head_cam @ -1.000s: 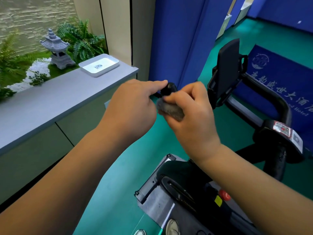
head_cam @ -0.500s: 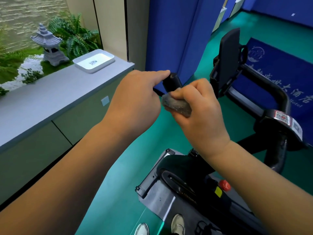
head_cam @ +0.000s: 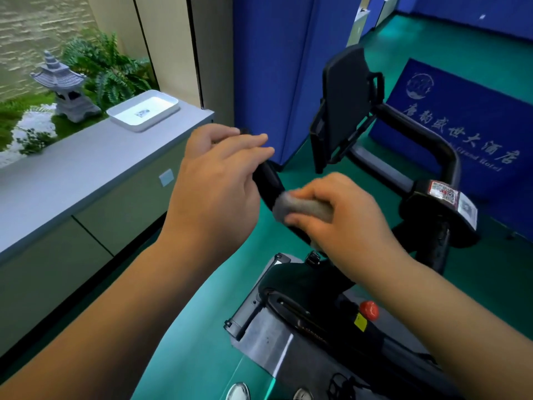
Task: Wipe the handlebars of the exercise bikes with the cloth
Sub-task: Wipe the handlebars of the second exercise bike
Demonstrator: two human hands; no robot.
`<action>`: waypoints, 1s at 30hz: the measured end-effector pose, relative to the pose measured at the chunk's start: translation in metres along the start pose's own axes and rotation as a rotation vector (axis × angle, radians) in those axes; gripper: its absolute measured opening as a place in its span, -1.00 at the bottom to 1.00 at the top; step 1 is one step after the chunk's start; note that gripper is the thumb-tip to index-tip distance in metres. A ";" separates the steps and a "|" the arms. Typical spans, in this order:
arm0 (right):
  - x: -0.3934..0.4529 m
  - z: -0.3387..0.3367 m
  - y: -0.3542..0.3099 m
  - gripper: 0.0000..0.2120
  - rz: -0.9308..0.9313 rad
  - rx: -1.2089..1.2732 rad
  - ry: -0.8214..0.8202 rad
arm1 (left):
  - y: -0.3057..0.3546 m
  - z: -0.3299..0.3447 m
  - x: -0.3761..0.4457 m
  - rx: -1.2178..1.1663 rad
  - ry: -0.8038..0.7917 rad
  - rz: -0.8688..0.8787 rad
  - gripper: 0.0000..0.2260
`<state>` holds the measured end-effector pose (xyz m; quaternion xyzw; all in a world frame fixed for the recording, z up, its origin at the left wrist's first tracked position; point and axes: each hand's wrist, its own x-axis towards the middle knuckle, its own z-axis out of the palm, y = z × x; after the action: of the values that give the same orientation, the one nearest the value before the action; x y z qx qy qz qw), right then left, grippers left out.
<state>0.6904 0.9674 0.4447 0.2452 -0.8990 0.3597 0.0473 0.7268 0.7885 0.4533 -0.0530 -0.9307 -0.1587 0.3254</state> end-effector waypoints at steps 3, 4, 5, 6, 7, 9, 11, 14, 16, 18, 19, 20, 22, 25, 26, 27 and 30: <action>-0.020 -0.023 0.012 -0.76 0.012 0.020 -0.091 | 0.004 0.002 -0.005 -0.006 0.034 -0.012 -0.69; -0.019 -0.024 0.013 -0.75 0.028 0.029 -0.099 | 0.005 0.004 -0.006 -0.005 0.043 -0.015 -0.69; -0.015 -0.022 0.012 -0.78 0.033 0.038 -0.093 | 0.006 0.005 -0.007 -0.004 0.050 -0.019 -0.68; -0.008 -0.018 0.010 -0.82 0.027 0.048 -0.073 | 0.008 0.006 -0.008 -0.001 0.057 -0.023 -0.68; 0.000 -0.012 0.007 -0.83 0.016 0.058 -0.045 | 0.009 0.007 -0.009 0.003 0.061 -0.028 -0.67; 0.012 -0.002 0.003 -0.84 0.011 0.082 -0.020 | 0.012 0.008 -0.010 0.017 0.062 -0.038 -0.67; 0.012 -0.003 0.006 -0.87 0.054 0.117 -0.067 | 0.012 0.008 -0.010 0.023 0.060 -0.043 -0.68; -0.007 -0.023 0.018 -0.89 0.138 0.224 -0.175 | 0.012 0.007 -0.010 0.036 0.060 -0.051 -0.69; -0.011 -0.030 0.024 -0.90 0.189 0.280 -0.203 | 0.013 0.008 -0.010 0.036 0.076 -0.067 -0.69; 0.000 -0.026 0.024 -0.91 0.217 0.324 -0.207 | 0.015 0.010 -0.008 0.032 0.091 -0.085 -0.69; 0.008 -0.020 0.022 -0.91 0.215 0.347 -0.208 | 0.016 0.010 -0.008 0.033 0.093 -0.092 -0.69; 0.017 -0.014 0.019 -0.91 0.209 0.371 -0.213 | 0.017 0.010 -0.007 0.036 0.092 -0.098 -0.69; 0.030 -0.005 0.015 -0.91 0.198 0.399 -0.244 | 0.017 0.009 -0.006 0.044 0.087 -0.106 -0.68; 0.027 -0.012 0.025 -0.92 0.236 0.412 -0.327 | 0.018 0.007 -0.006 0.050 0.077 -0.108 -0.68; 0.021 -0.018 0.031 -0.92 0.272 0.412 -0.367 | 0.018 0.007 -0.006 0.051 0.074 -0.112 -0.68; 0.016 -0.023 0.036 -0.88 0.316 0.410 -0.412 | 0.018 0.007 -0.007 0.049 0.073 -0.119 -0.68; 0.016 -0.023 0.039 -0.80 0.422 0.477 -0.470 | 0.019 0.008 -0.006 0.045 0.083 -0.131 -0.68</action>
<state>0.6551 1.0006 0.4414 0.1349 -0.8071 0.4944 -0.2932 0.7301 0.8090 0.4483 0.0218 -0.9212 -0.1606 0.3536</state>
